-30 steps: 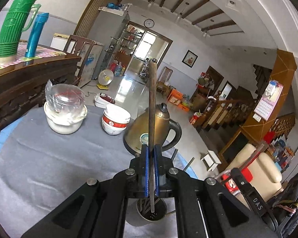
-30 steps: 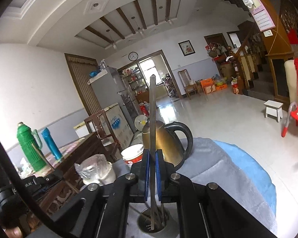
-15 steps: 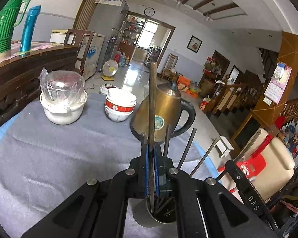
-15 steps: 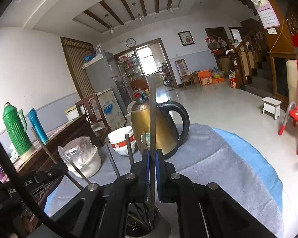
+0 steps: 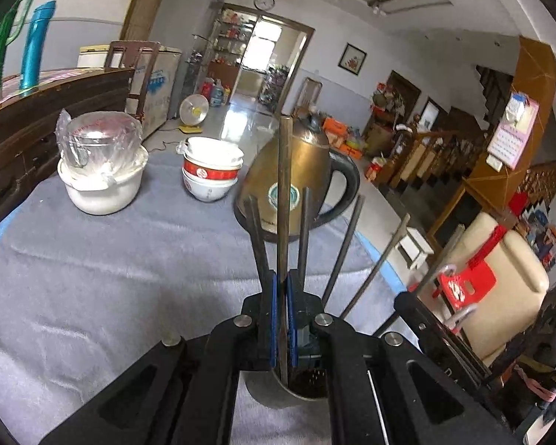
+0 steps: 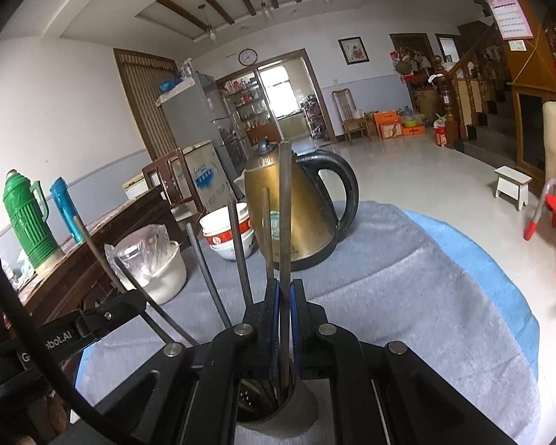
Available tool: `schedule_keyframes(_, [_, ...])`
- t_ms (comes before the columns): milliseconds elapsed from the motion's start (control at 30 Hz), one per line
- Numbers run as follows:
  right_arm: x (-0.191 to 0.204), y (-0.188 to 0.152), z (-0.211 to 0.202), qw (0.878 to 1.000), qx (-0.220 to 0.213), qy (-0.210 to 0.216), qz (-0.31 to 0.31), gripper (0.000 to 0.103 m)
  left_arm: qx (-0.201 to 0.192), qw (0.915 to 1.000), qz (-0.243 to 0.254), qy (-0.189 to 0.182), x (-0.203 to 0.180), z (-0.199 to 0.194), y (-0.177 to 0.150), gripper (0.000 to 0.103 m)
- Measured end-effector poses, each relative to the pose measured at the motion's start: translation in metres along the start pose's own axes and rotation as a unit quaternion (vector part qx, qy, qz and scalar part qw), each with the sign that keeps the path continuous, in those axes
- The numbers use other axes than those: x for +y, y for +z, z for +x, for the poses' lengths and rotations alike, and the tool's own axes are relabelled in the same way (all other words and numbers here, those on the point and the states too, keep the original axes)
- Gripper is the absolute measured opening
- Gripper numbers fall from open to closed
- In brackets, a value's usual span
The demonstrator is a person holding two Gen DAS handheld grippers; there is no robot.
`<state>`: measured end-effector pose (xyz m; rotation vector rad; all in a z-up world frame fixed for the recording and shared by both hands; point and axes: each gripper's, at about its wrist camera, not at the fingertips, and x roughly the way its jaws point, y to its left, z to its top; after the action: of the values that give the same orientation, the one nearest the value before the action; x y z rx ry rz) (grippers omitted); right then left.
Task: Organize utensils
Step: 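Open the left gripper to release its chopstick while the right gripper opens too, then move both open grippers back over the last chopsticks on the cloth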
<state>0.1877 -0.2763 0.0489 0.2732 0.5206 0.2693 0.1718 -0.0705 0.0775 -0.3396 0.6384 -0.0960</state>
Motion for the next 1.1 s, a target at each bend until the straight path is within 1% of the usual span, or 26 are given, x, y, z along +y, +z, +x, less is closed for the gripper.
schedule_keyframes(233, [0.002, -0.006, 0.006, 1.000, 0.023, 0.001, -0.004, 0.008, 0.020, 0.9997, 0.012, 0.003, -0.004, -0.001, -0.003, 0.006])
schedule_keyframes(333, [0.001, -0.004, 0.005, 1.000, 0.029, -0.003, -0.003, 0.008, 0.024, 0.9997, 0.003, 0.007, 0.001, -0.006, 0.000, 0.009])
schedule_keyframes(400, [0.000, -0.002, 0.002, 1.000, 0.030, -0.006, -0.003, 0.009, 0.024, 0.9997, -0.003, 0.007, 0.004, -0.012, 0.002, 0.020])
schedule_keyframes(467, [0.001, -0.001, -0.003, 1.000, 0.027, -0.010, -0.004, 0.013, 0.015, 0.9998, -0.010, 0.007, 0.009, -0.023, 0.006, 0.042])
schedule_keyframes(500, [0.001, 0.000, -0.006, 1.000, 0.025, -0.013, -0.004, 0.018, 0.004, 0.9999, -0.014, 0.008, 0.012, -0.032, 0.007, 0.045])
schedule_keyframes(533, [0.001, 0.001, -0.012, 1.000, 0.019, -0.015, -0.004, 0.028, -0.002, 0.9998, -0.016, 0.007, 0.014, -0.038, 0.008, 0.048])
schedule_keyframes(567, [0.000, 0.001, -0.017, 1.000, 0.014, -0.017, -0.003, 0.035, -0.011, 0.9997, -0.020, 0.005, 0.019, -0.048, 0.009, 0.050])
schedule_keyframes(600, [0.000, 0.002, -0.023, 1.000, 0.007, -0.021, -0.001, 0.054, -0.016, 0.9996, -0.023, 0.004, 0.024, -0.055, 0.010, 0.053])
schedule_keyframes(633, [0.000, 0.002, -0.029, 1.000, 0.000, -0.023, 0.001, 0.069, -0.023, 0.9993, -0.027, 0.007, 0.031, -0.067, 0.011, 0.057])
schedule_keyframes(700, [0.000, 0.000, -0.049, 0.999, -0.020, -0.027, 0.002, 0.069, -0.035, 0.9988, -0.028, 0.018, 0.045, -0.085, 0.009, 0.063])
schedule_keyframes(767, [-0.001, -0.005, -0.066, 0.999, -0.025, -0.025, 0.006, 0.069, -0.035, 0.9981, -0.029, 0.041, 0.065, -0.100, 0.002, 0.070])
schedule_keyframes(833, [-0.001, -0.013, -0.078, 1.000, -0.019, -0.019, 0.011, 0.069, -0.020, 0.9974, -0.032, 0.061, 0.083, -0.107, -0.007, 0.071])
schedule_keyframes(900, [0.001, -0.029, -0.085, 1.000, 0.002, -0.006, 0.008, 0.069, 0.009, 0.9948, -0.045, 0.091, 0.109, -0.108, -0.023, 0.071])
schedule_keyframes(933, [0.003, -0.036, -0.085, 1.000, 0.013, -0.002, 0.005, 0.069, 0.035, 0.9917, -0.056, 0.110, 0.126, -0.105, -0.035, 0.071])
schedule_keyframes(1033, [0.010, -0.067, -0.078, 0.997, 0.070, 0.014, -0.006, 0.069, 0.081, 0.9838, -0.082, 0.137, 0.157, -0.097, -0.064, 0.071])
schedule_keyframes(1100, [0.016, -0.089, -0.071, 0.995, 0.099, 0.012, -0.019, 0.069, 0.115, 0.9764, -0.090, 0.159, 0.173, -0.092, -0.084, 0.071])
